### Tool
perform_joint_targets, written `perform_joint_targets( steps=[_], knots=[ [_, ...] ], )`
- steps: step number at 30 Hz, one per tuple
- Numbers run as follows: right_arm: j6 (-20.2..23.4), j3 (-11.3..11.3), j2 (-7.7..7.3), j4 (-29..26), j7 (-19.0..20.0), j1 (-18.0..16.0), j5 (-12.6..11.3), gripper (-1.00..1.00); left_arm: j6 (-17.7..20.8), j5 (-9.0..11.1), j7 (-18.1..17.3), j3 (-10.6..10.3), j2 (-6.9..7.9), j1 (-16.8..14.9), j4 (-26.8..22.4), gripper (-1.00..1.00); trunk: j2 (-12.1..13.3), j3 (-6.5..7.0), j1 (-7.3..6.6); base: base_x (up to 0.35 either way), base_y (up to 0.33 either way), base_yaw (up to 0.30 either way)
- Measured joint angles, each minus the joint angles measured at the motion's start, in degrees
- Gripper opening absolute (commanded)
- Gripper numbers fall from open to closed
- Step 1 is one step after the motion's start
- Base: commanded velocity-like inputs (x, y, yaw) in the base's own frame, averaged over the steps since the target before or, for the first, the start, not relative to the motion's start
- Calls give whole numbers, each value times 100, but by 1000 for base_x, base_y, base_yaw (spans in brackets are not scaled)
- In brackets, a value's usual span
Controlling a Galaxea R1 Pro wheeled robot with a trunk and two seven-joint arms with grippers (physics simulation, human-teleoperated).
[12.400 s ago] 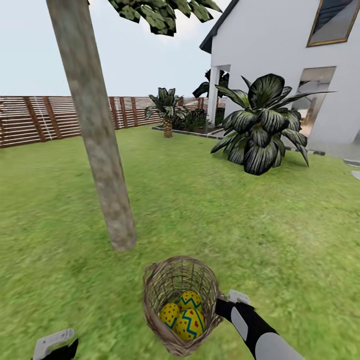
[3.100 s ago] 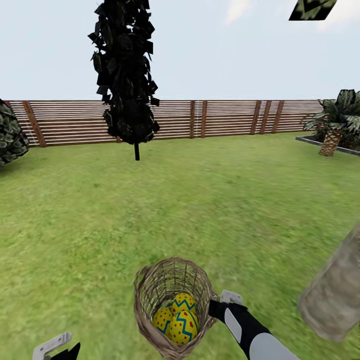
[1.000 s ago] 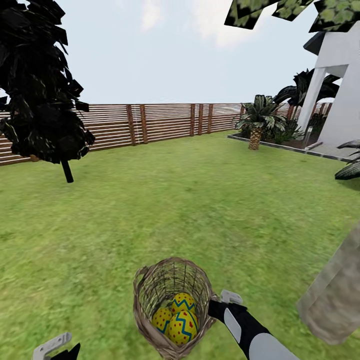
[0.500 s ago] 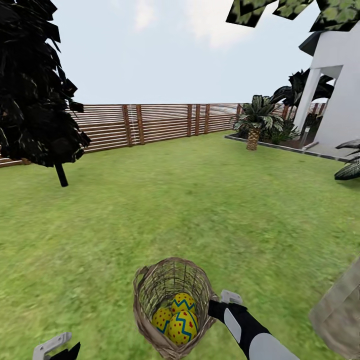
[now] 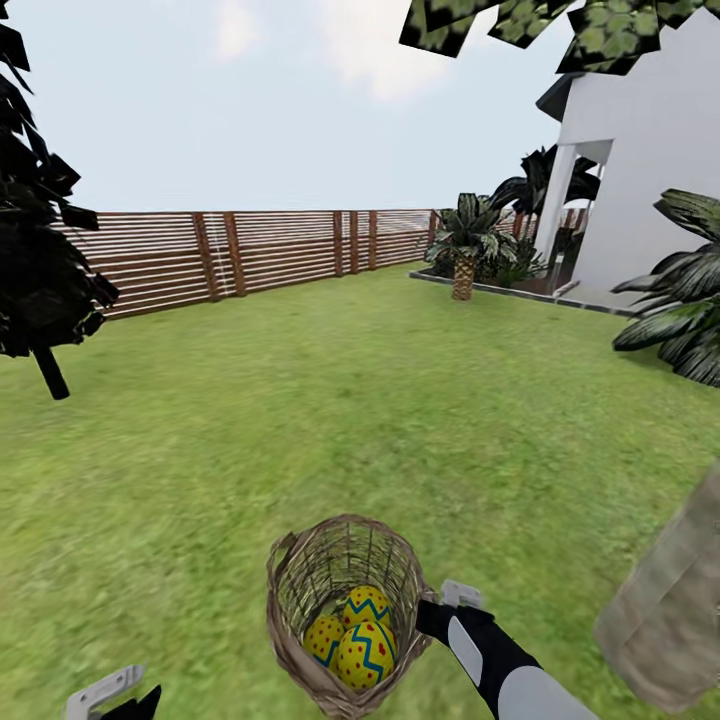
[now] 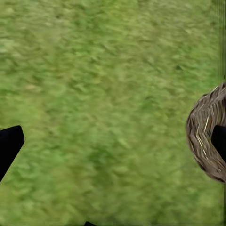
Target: Take the three Easter eggs out of the wicker basket on the lawn in the garden, then place them on the lawn next to a single tree (choose any tree) so that all three eggs are next to the same tree and none are left in the basket.
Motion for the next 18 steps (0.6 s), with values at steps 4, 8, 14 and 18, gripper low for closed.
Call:
perform_joint_targets(
  steps=[4, 8, 14, 18],
  knots=[
    [0, 1, 0, 0, 0, 0, 9, -100, 5, 4, -4, 0, -10, 0, -10, 100, 1, 11, 3, 89, 0, -192],
    [-3, 2, 0, 1, 0, -1, 2, -100, -4, -1, 0, -7, -45, 1, -32, 100, 1, 12, 3, 9, 0, -30],
    [-4, -5, 1, 1, 0, -1, -1, -100, -9, -2, 6, -10, -47, 1, -1, 100, -198, -77, 113, 0, 0, -1],
    [-4, -8, -1, 1, 0, -1, -2, -100, -14, -2, 8, -8, -51, 1, 9, 100, -359, -149, 201, 0, 0, 0]
  ],
)
